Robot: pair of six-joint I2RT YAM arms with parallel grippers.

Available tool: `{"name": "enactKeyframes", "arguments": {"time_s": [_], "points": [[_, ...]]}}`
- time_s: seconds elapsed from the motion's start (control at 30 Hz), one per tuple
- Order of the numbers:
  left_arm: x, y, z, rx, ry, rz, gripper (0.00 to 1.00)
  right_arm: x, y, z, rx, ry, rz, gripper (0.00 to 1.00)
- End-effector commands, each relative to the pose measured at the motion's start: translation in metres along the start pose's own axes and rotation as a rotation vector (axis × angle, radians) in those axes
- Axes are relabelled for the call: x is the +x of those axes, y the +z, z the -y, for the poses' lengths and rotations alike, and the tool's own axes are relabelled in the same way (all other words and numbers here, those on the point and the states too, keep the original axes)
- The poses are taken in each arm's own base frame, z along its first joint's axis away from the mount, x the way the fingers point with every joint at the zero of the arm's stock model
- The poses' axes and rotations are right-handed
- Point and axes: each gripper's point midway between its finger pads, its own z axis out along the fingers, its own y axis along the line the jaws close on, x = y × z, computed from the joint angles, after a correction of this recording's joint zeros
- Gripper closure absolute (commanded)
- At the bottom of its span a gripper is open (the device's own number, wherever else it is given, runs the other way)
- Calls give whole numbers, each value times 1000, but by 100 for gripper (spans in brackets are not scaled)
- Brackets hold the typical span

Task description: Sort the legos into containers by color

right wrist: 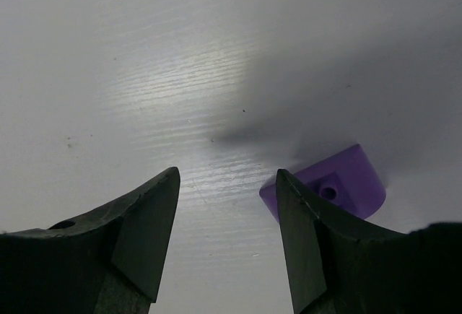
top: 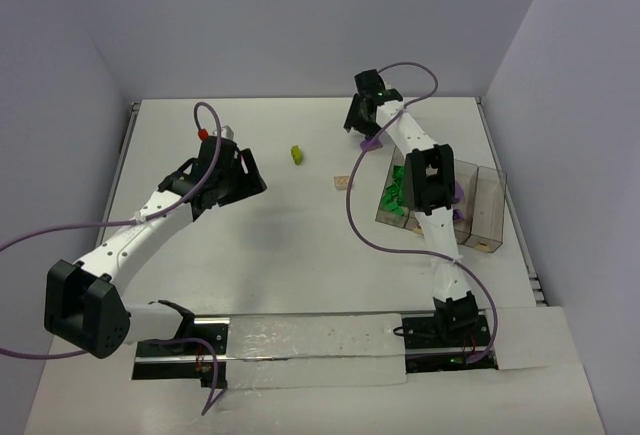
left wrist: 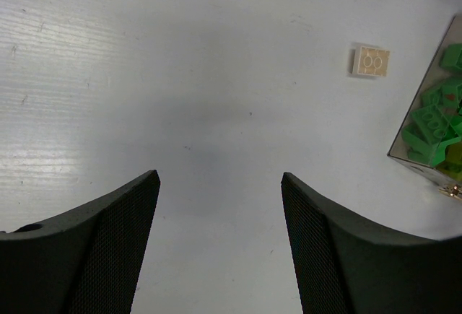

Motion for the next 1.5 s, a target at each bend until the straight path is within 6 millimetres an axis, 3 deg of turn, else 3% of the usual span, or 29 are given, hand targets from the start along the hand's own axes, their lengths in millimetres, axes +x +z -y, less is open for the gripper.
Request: {"name": "enactKeyframes", "arguments": {"time_s": [0.0,0.17,0.37,0.57,0.93,1.47], "points": [[-9,-6,6,21,3,37,24,0,-15,0,-18,-32,0,37],[-10,-8,6,27,0,42,24,7,-27,2,-12,-71,1,37],[-10,-9,7,33,-2,42,24,-17,-58,-6,-12,-105,89,36],[-11,-11,7,35,-3,50,24,-37,-83,3,46,-84,173,32],[-10,-13,6,35,0,50,24,-11,-61,35,187,-81,105,22],[-8,-11,4,27,0,44,24,20,-29,47,220,-98,10,21]]}}
